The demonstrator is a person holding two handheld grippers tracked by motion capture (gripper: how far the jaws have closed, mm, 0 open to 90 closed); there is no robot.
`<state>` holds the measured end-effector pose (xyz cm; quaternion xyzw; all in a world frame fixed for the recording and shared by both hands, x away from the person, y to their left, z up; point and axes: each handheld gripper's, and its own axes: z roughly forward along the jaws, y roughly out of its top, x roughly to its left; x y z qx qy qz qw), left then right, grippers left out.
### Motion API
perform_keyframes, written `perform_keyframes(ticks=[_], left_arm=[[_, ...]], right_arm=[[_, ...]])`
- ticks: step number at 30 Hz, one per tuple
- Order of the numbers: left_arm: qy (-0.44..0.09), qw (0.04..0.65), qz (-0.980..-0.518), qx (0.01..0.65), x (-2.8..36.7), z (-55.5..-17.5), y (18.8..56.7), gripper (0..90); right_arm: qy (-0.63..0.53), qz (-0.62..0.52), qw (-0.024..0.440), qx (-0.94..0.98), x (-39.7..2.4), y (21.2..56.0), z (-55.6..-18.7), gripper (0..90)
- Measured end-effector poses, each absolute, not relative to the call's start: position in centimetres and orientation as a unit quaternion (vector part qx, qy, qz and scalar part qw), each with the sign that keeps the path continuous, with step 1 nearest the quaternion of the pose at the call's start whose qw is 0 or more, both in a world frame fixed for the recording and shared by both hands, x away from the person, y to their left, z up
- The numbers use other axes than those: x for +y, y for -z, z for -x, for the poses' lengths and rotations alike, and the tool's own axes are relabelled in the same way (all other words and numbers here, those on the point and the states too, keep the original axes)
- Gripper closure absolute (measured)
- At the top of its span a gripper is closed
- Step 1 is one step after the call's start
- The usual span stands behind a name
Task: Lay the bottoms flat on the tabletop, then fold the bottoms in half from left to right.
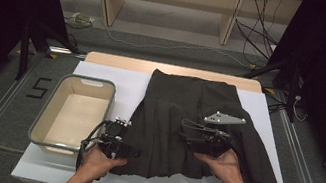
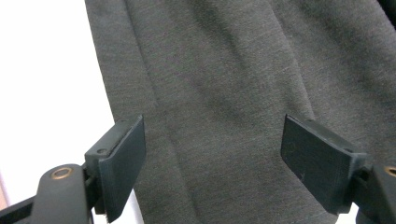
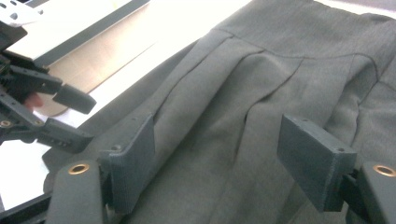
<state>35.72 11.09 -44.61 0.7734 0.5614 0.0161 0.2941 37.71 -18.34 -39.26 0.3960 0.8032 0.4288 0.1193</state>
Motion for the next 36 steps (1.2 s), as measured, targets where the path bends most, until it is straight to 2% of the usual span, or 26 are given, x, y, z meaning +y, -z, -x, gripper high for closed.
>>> perform_keyframes(ticks=[10,28,33,36], left_arm=[[-0.026,0.266,-0.777,0.57,11.4,-35.3,45.8,21.5],[-0.024,0.239,-0.777,0.582,11.2,-35.7,47.2,13.3],[-0.031,0.23,-0.786,0.573,10.9,-35.7,47.2,13.1],[-0.029,0.238,-0.789,0.566,10.8,-35.6,47.1,17.7]], right_arm=[[-0.423,-0.38,0.114,0.815,-16.2,39.4,-37.9,28.1],[-0.417,-0.381,0.111,0.817,-16.5,39.8,-37.9,28.3],[-0.415,-0.38,0.111,0.819,-16.6,39.8,-37.7,28.4],[-0.414,-0.379,0.112,0.82,-16.6,39.7,-37.6,28.6]])
